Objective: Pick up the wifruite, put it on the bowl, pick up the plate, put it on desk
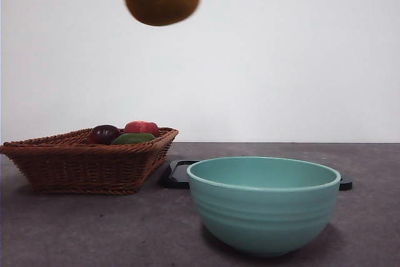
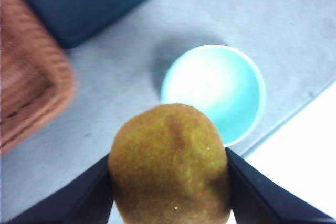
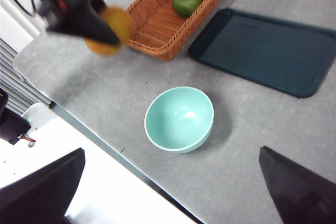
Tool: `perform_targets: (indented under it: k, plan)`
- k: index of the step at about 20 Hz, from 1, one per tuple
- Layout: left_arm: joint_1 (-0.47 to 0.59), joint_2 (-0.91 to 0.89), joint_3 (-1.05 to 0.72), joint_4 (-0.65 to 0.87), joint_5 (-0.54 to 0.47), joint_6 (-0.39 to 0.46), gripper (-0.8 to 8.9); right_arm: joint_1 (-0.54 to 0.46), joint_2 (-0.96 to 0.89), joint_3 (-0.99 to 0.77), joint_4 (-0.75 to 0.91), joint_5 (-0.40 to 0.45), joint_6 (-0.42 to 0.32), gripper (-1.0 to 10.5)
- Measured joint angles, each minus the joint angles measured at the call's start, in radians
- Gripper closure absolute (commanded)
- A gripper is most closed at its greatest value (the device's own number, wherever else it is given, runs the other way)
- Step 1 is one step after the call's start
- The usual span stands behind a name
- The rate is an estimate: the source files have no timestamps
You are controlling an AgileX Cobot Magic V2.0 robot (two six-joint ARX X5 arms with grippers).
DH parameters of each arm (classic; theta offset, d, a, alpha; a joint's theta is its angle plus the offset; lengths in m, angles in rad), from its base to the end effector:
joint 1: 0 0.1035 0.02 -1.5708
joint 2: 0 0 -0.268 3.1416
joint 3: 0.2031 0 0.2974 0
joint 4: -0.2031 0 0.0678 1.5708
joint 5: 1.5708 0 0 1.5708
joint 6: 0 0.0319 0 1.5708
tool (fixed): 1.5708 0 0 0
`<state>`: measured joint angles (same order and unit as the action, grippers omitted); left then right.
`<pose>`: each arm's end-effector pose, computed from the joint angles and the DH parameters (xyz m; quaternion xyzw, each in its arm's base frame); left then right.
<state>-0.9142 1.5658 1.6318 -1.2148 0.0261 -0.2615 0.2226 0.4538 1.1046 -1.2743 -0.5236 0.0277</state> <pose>0.2107 -0.2747 0.3596 0.1338 0.5360 -0.3131 0.7725 0.0472 0.0270 0.3895 0.0583 0.3080 0.3427 0.8856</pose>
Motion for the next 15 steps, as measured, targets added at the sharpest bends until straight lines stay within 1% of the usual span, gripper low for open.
perform_targets:
  k: [3,7,11,15]
  plan:
    - [-0.063,0.047,0.0,0.043,-0.001,-0.029,6.1,0.0,-0.014,0.0,-0.023,0.001,-0.002,3.1]
    - [-0.122,0.133,0.0,0.108,0.0,-0.053,6.1,0.0,-0.02,0.0,-0.025,0.0,-0.003,3.1]
    - [-0.151,0.251,0.0,0.16,0.0,-0.074,6.1,0.0,-0.02,0.0,-0.026,0.001,-0.003,3.1]
    - [-0.146,0.343,0.0,0.189,-0.001,-0.095,6.1,0.0,-0.02,0.0,-0.026,0.001,-0.003,3.1]
